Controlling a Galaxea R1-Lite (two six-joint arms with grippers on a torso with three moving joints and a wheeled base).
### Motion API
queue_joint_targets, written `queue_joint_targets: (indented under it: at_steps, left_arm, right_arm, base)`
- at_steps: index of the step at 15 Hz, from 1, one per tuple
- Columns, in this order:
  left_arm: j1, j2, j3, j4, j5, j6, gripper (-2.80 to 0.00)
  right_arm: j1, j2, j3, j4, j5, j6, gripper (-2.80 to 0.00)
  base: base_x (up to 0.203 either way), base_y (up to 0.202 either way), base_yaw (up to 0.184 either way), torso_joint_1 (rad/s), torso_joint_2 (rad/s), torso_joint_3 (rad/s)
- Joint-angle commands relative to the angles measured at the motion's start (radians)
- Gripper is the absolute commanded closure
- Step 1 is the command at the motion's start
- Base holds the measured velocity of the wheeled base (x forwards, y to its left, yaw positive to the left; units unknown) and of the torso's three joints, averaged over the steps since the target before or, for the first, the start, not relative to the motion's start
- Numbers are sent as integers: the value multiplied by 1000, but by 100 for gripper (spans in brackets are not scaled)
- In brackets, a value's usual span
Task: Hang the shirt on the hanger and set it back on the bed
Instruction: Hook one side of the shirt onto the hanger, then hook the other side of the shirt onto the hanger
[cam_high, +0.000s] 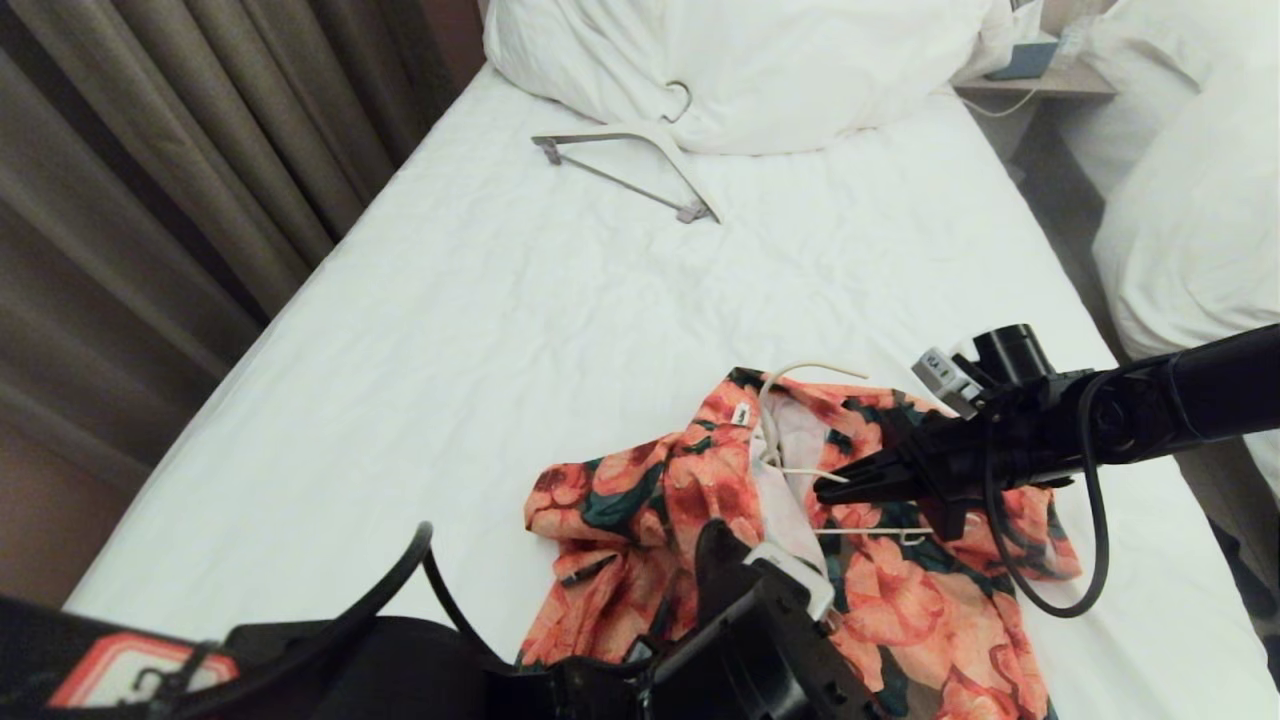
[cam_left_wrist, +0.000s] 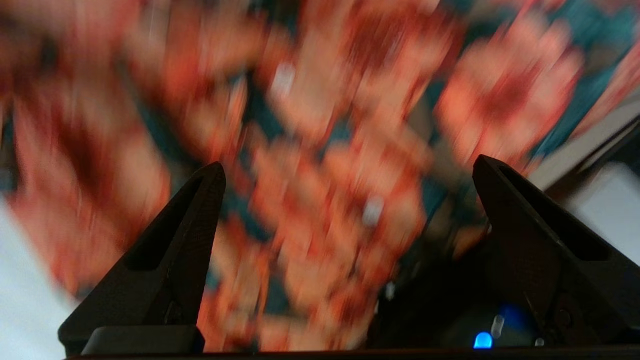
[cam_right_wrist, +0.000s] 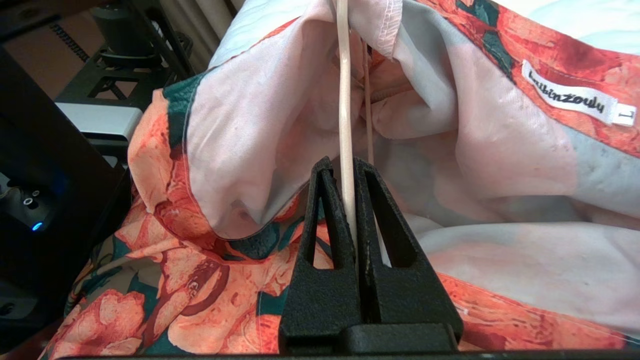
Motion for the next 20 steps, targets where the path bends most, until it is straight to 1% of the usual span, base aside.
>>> queue_joint_targets:
  at_steps: [1,3,4,7,10,12,14,16,17,18,19,20]
  left_arm:
    - [5,-44,41,33,6,-12,-280]
    - [19,-100,73,35,8,-12,-280]
    - [30,-129,84,36,10,-10,0]
    - [75,-204,122,36,11,-3,0]
    - [189,-289,151,32,7,26,0]
    - [285,-326,161,24,-20,70,0]
    - [365,-334,168,-26,-85,113,0]
    - [431,-332,195,-129,-155,188,0]
    - [466,-330,211,-177,-204,231,0]
    - [501,-329,222,-213,-250,266,0]
    - [534,-322,228,-239,-277,300,0]
    - [557,-304,230,-260,-288,324,-29]
  right_arm:
    - [2,-13,2,2,7,-5,0]
    - [5,-19,5,2,6,1,0]
    - [5,-22,5,1,6,6,0]
    - [6,-22,5,-1,6,6,0]
    - [9,-13,-3,-6,6,5,0]
    - [8,-2,-3,-28,6,7,0]
    - [9,1,0,-31,6,6,0]
    - [9,-2,3,-33,7,6,0]
    - [7,-2,0,-33,6,6,0]
    - [6,-6,-1,-33,6,6,0]
    - [6,-7,2,-33,7,5,0]
    - [6,-3,3,-33,6,5,0]
  base:
    - [0,0,0,0,0,0]
    - [0,0,0,0,0,0]
    - [0,0,0,0,0,0]
    - [0,0,0,0,0,0]
    - [0,0,0,0,0,0]
    - [0,0,0,0,0,0]
    - [0,0,0,0,0,0]
    - [0,0,0,0,0,0]
    - [0,0,0,0,0,0]
    - [0,0,0,0,0,0]
    - [0,0,0,0,0,0]
    - [0,0,0,0,0,0]
